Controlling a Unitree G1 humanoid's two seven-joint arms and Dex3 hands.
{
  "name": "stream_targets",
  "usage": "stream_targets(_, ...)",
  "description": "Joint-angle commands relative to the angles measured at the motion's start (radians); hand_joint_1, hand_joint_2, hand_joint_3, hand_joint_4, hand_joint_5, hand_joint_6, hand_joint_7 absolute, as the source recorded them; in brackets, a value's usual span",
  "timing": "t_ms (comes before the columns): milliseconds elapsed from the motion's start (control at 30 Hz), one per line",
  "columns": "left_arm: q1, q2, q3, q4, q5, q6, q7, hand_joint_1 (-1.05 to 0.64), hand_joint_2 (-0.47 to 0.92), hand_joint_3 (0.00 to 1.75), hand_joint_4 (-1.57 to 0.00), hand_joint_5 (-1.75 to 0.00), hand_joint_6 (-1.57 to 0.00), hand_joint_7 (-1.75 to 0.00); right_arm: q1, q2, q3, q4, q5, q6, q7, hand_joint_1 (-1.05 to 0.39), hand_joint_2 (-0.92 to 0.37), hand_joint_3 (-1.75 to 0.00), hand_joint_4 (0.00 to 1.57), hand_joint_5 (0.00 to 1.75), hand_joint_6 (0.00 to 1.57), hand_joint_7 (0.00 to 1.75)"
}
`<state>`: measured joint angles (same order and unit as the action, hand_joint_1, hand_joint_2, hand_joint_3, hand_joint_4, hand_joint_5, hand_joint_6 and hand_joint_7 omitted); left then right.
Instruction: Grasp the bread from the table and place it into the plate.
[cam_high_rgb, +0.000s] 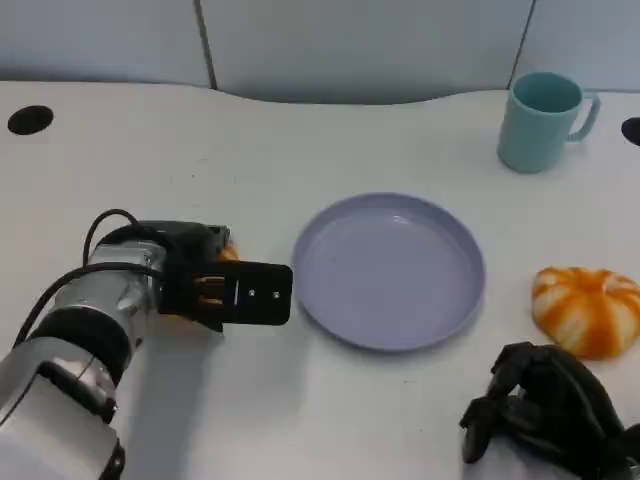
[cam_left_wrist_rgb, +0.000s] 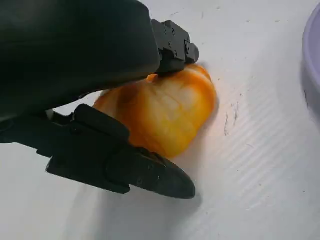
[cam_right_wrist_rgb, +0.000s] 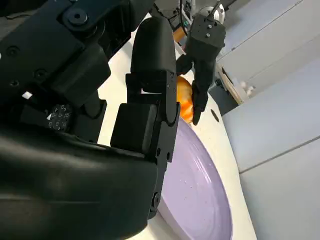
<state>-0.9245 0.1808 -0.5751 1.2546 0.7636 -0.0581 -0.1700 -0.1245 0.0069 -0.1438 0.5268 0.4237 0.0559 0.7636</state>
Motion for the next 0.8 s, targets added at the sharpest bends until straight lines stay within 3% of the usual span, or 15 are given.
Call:
stream_targets(33, 0.058, 0.004, 0.007, 0.017, -0.027, -0.004, 0.053, -0.47, 0.8, 0.0, -0.09, -0.04, -0.18, -0.03, 0.036, -0.005, 0.004, -0.024, -0.003, 0.023, -0.028, -1.05, -0.46, -0.01, 1.57, 0.68, 1.57, 0.48)
stream_targets(200, 0.101, 0.02, -0.002, 0.012, -0.024, -0.05, 0.209, -0.21, 0.82, 0.01, -0.29, -0.14, -0.35, -0.08, 0.036, -0.008, 0.004, -0.028, 0.003, 0.034, -0.025, -1.05, -0.46, 0.0, 1.57, 0.69, 1.57, 0.48)
stream_targets(233, 0.104, 0.025, -0.005, 0.014, -0.023, -0.064, 0.226, -0.2, 0.87, 0.02, -0.46, -0.27, -0.52, -0.12, 0.035, -0.009, 0.004, -0.029, 0.005, 0.039, -0.023, -1.05, -0.45, 0.0, 1.57, 0.69, 1.57, 0.48)
stream_targets(333, 0.108, 0.031, -0.007, 0.02, -0.026, -0.089, 0.257, -0.23, 0.91, 0.04, -0.59, -0.78, -0.81, -0.11, 0.034, -0.01, 0.004, -0.031, 0.005, 0.046, -0.025, -1.05, -0.45, 0.0, 1.57, 0.68, 1.57, 0.48)
stream_targets(367, 0.112, 0.032, -0.004, 0.022, -0.031, -0.098, 0.27, -0.26, 0.92, 0.11, -0.71, -0.93, -0.95, -0.15, 0.032, -0.009, 0.004, -0.025, 0.002, 0.037, -0.024, -1.05, -0.46, 0.0, 1.57, 0.68, 1.57, 0.48)
stream_targets(433, 0.117, 0.033, 0.0, 0.024, -0.035, -0.111, 0.293, -0.29, 0.92, 0.13, -0.78, -1.04, -1.06, -0.17, 0.03, -0.008, 0.004, -0.015, -0.003, 0.02, -0.022, -1.05, -0.46, -0.01, 1.57, 0.68, 1.57, 0.48)
stream_targets(500, 0.121, 0.037, -0.003, 0.025, -0.032, -0.124, 0.318, -0.33, 0.92, 0.09, -0.78, -1.34, -1.16, -0.23, 0.031, -0.005, 0.003, -0.015, -0.005, 0.012, -0.024, -1.05, -0.47, -0.01, 1.57, 0.69, 1.57, 0.48)
stream_targets(567, 0.124, 0.047, -0.013, 0.023, -0.019, -0.149, 0.367, -0.3, 0.92, 0.28, -0.79, -1.66, -0.77, -1.33, 0.03, -0.003, 0.004, -0.015, -0.006, 0.009, -0.029, -1.05, -0.47, -0.01, 1.57, 0.69, 1.57, 0.48)
stream_targets(600, 0.124, 0.049, -0.017, 0.024, -0.016, -0.156, 0.381, -0.29, 0.92, 0.32, -0.8, -1.7, -0.7, -1.53, 0.029, -0.003, 0.004, -0.015, -0.006, 0.008, -0.029, -1.05, -0.47, -0.01, 1.57, 0.69, 1.57, 0.48)
stream_targets(667, 0.123, 0.057, -0.022, 0.024, -0.01, -0.177, 0.432, -0.28, 0.92, 0.43, -0.84, -1.74, -0.64, -1.7, 0.014, -0.004, -0.001, 0.011, -0.005, -0.003, -0.021, -1.05, -0.47, -0.01, 1.57, 0.69, 1.57, 0.47)
stream_targets(733, 0.12, 0.061, -0.028, 0.026, -0.003, -0.19, 0.475, -0.28, 0.92, 0.48, -0.85, -1.74, -0.63, -1.73, -0.002, -0.007, -0.004, 0.035, -0.005, -0.007, -0.018, -1.05, -0.47, -0.01, 1.57, 0.69, 1.57, 0.47)
stream_targets(800, 0.107, 0.071, -0.039, 0.024, 0.009, -0.216, 0.507, -0.28, 0.92, 0.4, -0.84, -1.75, -0.58, -1.74, -0.026, -0.011, -0.007, 0.065, -0.009, -0.012, -0.021, -1.05, -0.47, 0.0, 1.57, 0.69, 1.57, 0.47)
